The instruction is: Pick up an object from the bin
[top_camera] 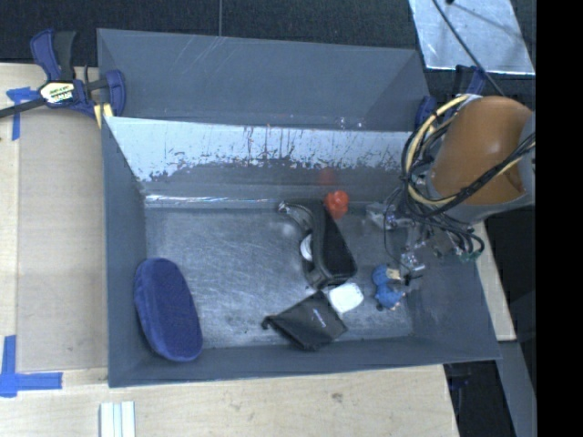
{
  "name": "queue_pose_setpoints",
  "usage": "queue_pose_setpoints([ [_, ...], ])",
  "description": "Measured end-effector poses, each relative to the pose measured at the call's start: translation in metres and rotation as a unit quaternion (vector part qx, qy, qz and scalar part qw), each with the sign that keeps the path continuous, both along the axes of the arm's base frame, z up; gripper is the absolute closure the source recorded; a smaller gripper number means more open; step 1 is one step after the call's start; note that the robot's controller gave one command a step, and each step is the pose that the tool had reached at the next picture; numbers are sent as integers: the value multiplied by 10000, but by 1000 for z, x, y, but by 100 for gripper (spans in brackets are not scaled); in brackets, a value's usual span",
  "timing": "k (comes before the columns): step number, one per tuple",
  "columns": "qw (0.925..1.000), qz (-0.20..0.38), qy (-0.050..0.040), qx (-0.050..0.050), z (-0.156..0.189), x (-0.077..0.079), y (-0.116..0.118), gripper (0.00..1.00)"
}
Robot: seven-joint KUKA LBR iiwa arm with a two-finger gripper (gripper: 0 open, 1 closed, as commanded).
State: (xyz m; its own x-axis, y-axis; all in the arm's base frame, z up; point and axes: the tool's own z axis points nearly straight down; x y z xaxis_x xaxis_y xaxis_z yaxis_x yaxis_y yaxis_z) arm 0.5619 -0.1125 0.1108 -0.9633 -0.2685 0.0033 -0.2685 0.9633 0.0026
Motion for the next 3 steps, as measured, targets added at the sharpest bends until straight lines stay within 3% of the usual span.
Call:
queue_pose_setpoints([
  [1, 9998, -192, -9, -20, -38, -51, -44, 0],
  [2, 9999, -147, -30, -10, -38, -49, -40, 100],
  [3, 10000, -22, -74, -24, 99, -72, -34, 100],
])
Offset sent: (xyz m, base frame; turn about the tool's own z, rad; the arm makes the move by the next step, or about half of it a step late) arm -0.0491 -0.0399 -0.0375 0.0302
